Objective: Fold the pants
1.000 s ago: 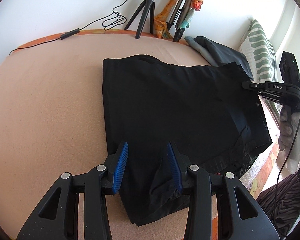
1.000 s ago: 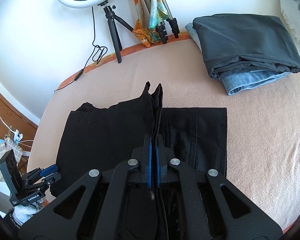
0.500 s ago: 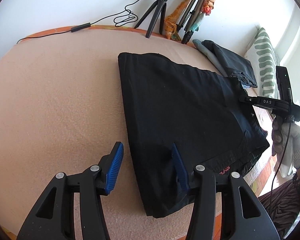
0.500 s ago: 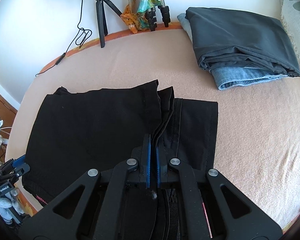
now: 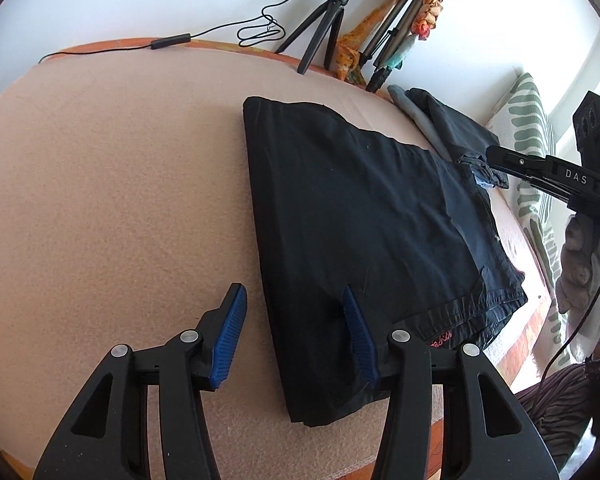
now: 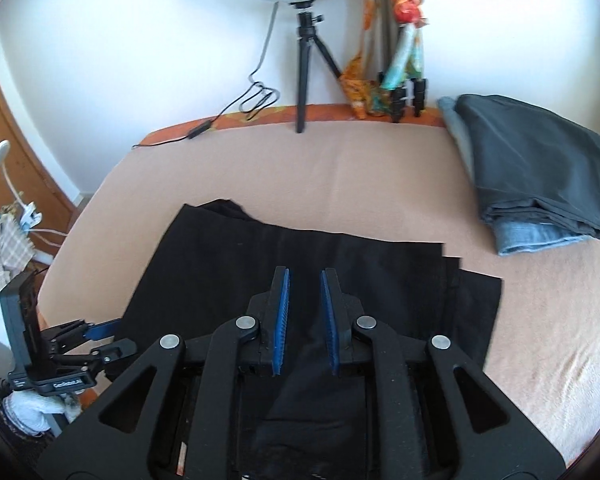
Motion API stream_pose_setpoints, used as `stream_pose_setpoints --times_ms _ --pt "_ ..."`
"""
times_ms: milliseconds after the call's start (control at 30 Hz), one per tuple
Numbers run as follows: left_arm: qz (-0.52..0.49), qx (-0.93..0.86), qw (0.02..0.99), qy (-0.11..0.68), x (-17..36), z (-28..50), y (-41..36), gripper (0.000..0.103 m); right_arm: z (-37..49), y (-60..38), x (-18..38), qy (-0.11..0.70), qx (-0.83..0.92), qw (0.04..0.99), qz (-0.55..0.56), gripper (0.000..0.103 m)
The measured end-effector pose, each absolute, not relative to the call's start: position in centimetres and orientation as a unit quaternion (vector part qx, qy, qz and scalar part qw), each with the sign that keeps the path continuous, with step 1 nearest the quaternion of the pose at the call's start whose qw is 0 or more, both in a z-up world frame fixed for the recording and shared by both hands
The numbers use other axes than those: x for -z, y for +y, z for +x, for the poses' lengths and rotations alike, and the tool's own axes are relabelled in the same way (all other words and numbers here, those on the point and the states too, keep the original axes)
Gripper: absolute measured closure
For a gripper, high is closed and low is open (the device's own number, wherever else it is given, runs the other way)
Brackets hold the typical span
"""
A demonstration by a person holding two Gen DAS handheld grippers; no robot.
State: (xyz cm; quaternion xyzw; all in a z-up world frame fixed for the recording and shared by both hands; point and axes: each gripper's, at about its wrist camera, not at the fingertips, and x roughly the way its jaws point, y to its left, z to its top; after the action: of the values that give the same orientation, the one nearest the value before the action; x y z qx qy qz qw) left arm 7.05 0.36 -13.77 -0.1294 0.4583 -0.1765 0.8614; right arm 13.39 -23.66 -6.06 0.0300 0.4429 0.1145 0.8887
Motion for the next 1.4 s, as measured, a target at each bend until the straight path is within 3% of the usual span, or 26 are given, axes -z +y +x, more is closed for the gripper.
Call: stream_pose_setpoints --times_ms 367,700,767,833,1000,1133,1400 --pt "-0.175 0.204 0.846 0.461 13.9 6.9 1.2 0.057 19.6 -11.1 10.8 0.523 -0.212 0.826 0.003 0.086" --pt "-0.2 0.219 0.836 0.462 14.2 6.9 1.2 0.067 23.8 -8.8 15.6 0.582 -0.173 0.794 0.028 0.086" --pt "-0.204 0.222 0.835 0.46 14.1 6.9 1.2 0.069 24.1 -8.4 15.9 0.585 -0.172 0.792 0.03 0.083" --pt "-0.207 0.226 0.835 0.457 13.8 6.8 1.2 0.072 24.3 -8.3 15.8 0.592 -0.178 0.784 0.049 0.07" --pt "-0.204 0.234 0.84 0.445 13.0 6.4 1.0 0.074 24.1 -6.5 14.0 0.598 -0.184 0.779 0.034 0.07" --pt "-0.197 0.238 0.843 0.44 12.7 6.1 0.7 0.075 23.9 -5.2 12.5 0.603 -0.194 0.773 0.038 0.058" --pt "-0.201 0.242 0.844 0.435 12.7 5.7 0.4 0.075 24.5 -2.6 13.4 0.636 -0.162 0.754 -0.011 0.057"
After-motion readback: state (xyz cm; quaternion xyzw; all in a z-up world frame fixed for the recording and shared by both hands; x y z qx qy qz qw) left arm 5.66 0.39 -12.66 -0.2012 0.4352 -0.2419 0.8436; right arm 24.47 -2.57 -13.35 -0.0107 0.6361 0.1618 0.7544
